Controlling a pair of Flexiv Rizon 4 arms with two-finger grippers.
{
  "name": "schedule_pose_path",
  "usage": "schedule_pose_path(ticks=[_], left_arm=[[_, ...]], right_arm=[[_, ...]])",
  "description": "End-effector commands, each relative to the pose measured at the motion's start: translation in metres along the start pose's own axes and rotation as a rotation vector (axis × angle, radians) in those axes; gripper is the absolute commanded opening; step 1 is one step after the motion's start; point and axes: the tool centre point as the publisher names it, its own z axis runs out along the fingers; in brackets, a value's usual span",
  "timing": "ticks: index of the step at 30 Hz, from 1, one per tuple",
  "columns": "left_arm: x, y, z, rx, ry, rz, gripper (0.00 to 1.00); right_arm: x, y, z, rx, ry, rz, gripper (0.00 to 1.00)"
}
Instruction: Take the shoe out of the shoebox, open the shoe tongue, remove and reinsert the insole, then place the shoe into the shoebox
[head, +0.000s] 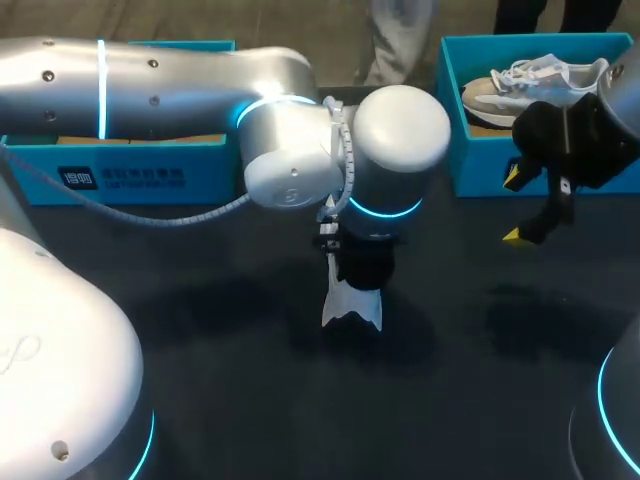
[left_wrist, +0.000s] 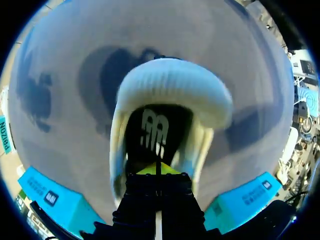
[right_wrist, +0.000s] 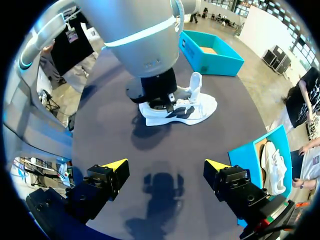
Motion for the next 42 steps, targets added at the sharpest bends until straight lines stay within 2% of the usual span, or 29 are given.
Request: schedule_pose_path(ticks=[1, 8, 9, 10, 11, 12, 13, 14, 25, 34, 42], left_arm=[[0.007, 0.005, -0.031, -0.064, -0.005, -0.017, 0.0], [0.008, 0.019, -0.03, -0.077, 0.003, -0.036, 0.0], [0.008, 0.02, -0.029, -0.076, 0.005, -0.039, 0.05], [0.007, 0.02, -0.028, -0.075, 0.007, -0.04, 0.39], [0.007, 0.02, -0.027, -0.072, 0.01, -0.04, 0.62], [0.007, 0.02, -0.026, -0.071, 0.011, -0.04, 0.73], [0.006, 0.02, -0.025, -0.064, 0.013, -0.039, 0.89], [0.006, 0.02, -0.023, -0.059, 0.015, -0.04, 0.99], [0.007, 0.02, -0.017, 0.007, 0.001, -0.027, 1.0], [0.01, 0.018, -0.012, 0.002, -0.01, 0.038, 1.0], [0.009, 0.021, -0.012, 0.029, -0.023, 0.054, 1.0]], right_arm=[[0.001, 0.0, 0.001, 0.002, -0.002, 0.001, 1.0], [0.001, 0.0, 0.001, 0.002, -0.002, 0.001, 1.0], [0.001, 0.0, 0.001, 0.002, -0.002, 0.001, 1.0], [0.001, 0.0, 0.001, 0.002, -0.002, 0.001, 1.0], [0.001, 0.0, 0.001, 0.002, -0.002, 0.001, 1.0], [0.001, 0.0, 0.001, 0.002, -0.002, 0.001, 1.0], [0.001, 0.0, 0.001, 0.002, -0.002, 0.001, 1.0], [0.001, 0.0, 0.001, 0.002, -0.002, 0.001, 1.0], [0.001, 0.0, 0.001, 0.002, -0.002, 0.001, 1.0], [0.001, 0.0, 0.001, 0.002, -0.002, 0.001, 1.0], [0.001, 0.0, 0.001, 0.002, -0.002, 0.001, 1.0]])
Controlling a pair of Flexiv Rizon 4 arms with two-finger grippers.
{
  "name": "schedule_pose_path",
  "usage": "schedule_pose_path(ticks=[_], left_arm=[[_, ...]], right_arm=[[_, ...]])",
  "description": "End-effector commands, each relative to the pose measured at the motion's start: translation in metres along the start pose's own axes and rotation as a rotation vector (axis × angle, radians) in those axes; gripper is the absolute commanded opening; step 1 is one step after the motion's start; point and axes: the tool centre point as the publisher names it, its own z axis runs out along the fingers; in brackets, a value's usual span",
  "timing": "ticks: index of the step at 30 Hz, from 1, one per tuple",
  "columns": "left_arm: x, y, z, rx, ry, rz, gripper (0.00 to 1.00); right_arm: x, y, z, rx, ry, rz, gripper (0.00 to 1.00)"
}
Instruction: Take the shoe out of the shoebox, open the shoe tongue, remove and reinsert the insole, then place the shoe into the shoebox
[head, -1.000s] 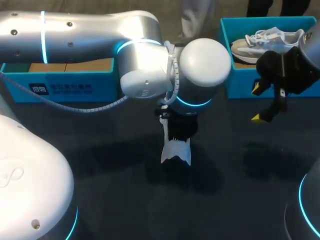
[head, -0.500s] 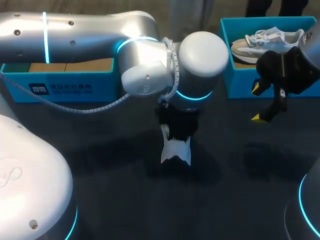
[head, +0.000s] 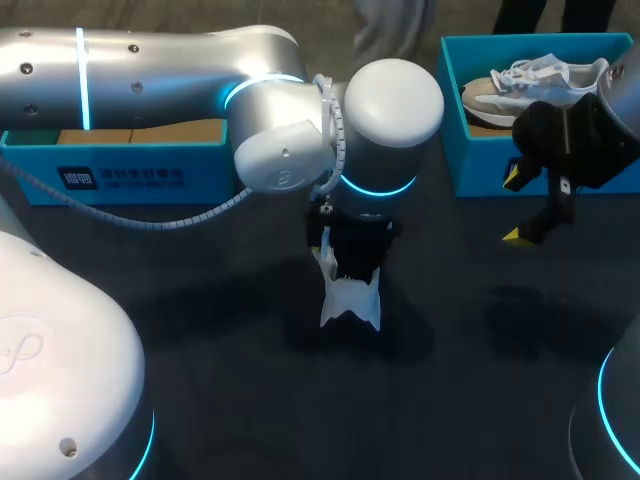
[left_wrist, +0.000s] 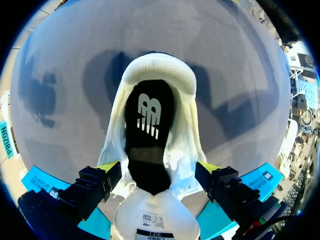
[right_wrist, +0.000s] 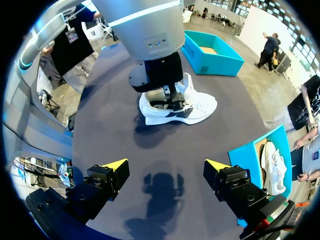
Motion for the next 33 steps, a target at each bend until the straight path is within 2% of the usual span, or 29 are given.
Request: schedule_pose_path(ticks=[1, 7, 16, 24, 30, 33], left_arm=[[0.003, 0.007, 0.001, 0.014, -0.014, 0.003, 1.0], [0.001, 0.016, -0.01, 0.04, -0.057, 0.001, 1.0], [0.005, 0.031, -0.029, 0.05, -0.042, 0.062, 1.0], [0.004, 0.044, -0.059, 0.093, -0.119, 0.114, 1.0], [0.011, 0.061, -0.071, 0.089, -0.088, 0.12, 1.0], [0.012, 0.069, -0.069, 0.089, -0.049, 0.124, 1.0]], right_arm=[[0.001, 0.0, 0.001, 0.002, -0.002, 0.001, 1.0], [0.001, 0.0, 0.001, 0.002, -0.002, 0.001, 1.0], [0.001, 0.0, 0.001, 0.002, -0.002, 0.001, 1.0], [0.001, 0.0, 0.001, 0.002, -0.002, 0.001, 1.0], [0.001, 0.0, 0.001, 0.002, -0.002, 0.001, 1.0], [0.001, 0.0, 0.001, 0.002, -0.002, 0.001, 1.0]])
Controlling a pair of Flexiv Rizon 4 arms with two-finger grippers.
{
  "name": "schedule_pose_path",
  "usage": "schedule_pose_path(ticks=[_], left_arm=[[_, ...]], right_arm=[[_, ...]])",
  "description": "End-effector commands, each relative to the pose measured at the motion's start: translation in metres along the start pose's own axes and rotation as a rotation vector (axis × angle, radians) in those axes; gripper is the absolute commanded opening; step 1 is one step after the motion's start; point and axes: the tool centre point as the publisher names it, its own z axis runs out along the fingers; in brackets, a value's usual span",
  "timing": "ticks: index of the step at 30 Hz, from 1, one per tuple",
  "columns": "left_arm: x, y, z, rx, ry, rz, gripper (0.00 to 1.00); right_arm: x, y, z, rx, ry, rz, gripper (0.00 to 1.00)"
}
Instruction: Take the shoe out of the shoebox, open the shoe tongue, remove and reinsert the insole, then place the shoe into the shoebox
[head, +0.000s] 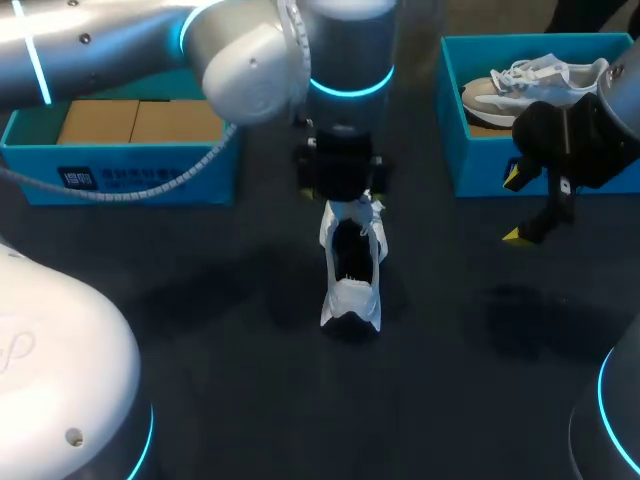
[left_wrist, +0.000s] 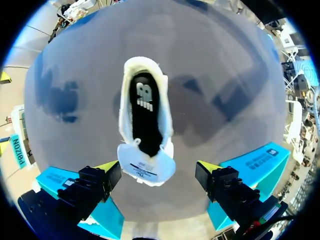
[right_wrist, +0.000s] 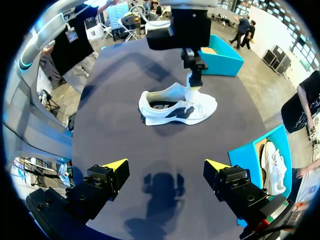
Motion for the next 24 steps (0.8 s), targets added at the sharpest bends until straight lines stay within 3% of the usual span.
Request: schedule_pose_path(ticks=[1, 6, 7, 10, 19, 21, 24], left_arm=[[-0.001, 0.011, -0.004, 0.009, 0.031, -0.001, 1.0], [-0.004, 0.023, 0.01, 0.014, 0.056, -0.014, 0.98], [-0.004, 0.025, 0.012, 0.021, 0.049, -0.021, 0.86], [-0.008, 0.028, 0.02, 0.03, 0.051, -0.023, 0.75], [-0.008, 0.023, 0.031, 0.051, 0.049, -0.019, 0.67], [-0.008, 0.021, 0.035, 0.056, 0.051, -0.016, 0.54], [-0.01, 0.019, 0.04, 0.065, 0.052, -0.015, 0.5]], right_arm=[[0.001, 0.0, 0.001, 0.002, -0.002, 0.001, 1.0], [0.001, 0.0, 0.001, 0.002, -0.002, 0.001, 1.0], [0.001, 0.0, 0.001, 0.002, -0.002, 0.001, 1.0], [0.001, 0.0, 0.001, 0.002, -0.002, 0.001, 1.0], [0.001, 0.0, 0.001, 0.002, -0.002, 0.001, 1.0], [0.001, 0.0, 0.001, 0.002, -0.002, 0.001, 1.0], [0.001, 0.0, 0.001, 0.002, -0.002, 0.001, 1.0]])
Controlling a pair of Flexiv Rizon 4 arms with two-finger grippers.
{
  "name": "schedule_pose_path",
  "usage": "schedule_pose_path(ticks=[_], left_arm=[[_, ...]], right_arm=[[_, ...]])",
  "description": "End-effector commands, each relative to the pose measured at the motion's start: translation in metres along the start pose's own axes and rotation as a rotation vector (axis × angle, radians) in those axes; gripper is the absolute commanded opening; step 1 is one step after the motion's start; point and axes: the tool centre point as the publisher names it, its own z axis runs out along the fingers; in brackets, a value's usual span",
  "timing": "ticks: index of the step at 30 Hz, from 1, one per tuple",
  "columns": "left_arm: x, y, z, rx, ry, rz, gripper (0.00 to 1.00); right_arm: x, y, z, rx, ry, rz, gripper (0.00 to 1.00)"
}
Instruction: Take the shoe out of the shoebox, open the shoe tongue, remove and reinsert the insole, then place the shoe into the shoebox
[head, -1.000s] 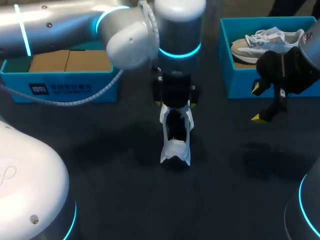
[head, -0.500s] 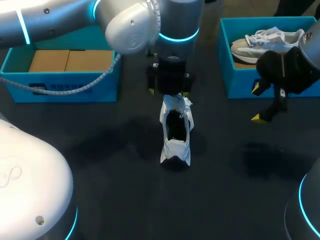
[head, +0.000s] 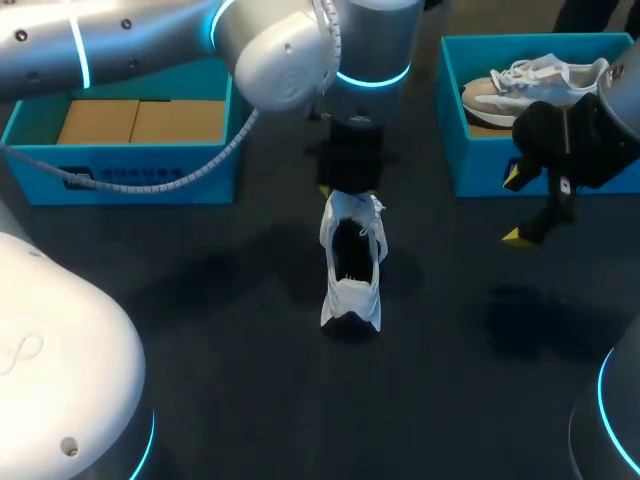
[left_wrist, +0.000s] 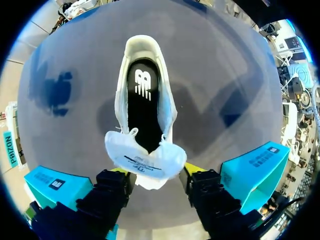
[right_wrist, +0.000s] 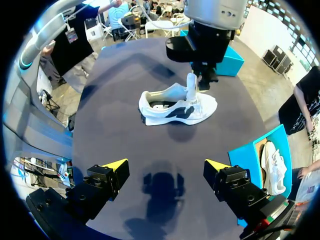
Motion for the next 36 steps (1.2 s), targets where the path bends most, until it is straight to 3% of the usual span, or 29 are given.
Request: schedule_pose_path(ticks=[1, 16, 30, 36], left_arm=[[-0.004, -0.001, 0.007, 0.006, -0.006, 0.004, 0.49], [-0.012, -0.017, 0.012, 0.03, -0.031, 0.036, 0.47], [-0.013, -0.057, 0.019, 0.073, -0.001, 0.071, 0.51], [-0.011, -0.051, -0.003, 0.066, -0.047, 0.021, 0.51]], right_arm=[[0.001, 0.0, 0.001, 0.002, -0.002, 0.001, 1.0], [0.001, 0.0, 0.001, 0.002, -0.002, 0.001, 1.0], [0.001, 0.0, 0.001, 0.002, -0.002, 0.001, 1.0], [0.001, 0.0, 0.001, 0.002, -0.002, 0.001, 1.0]])
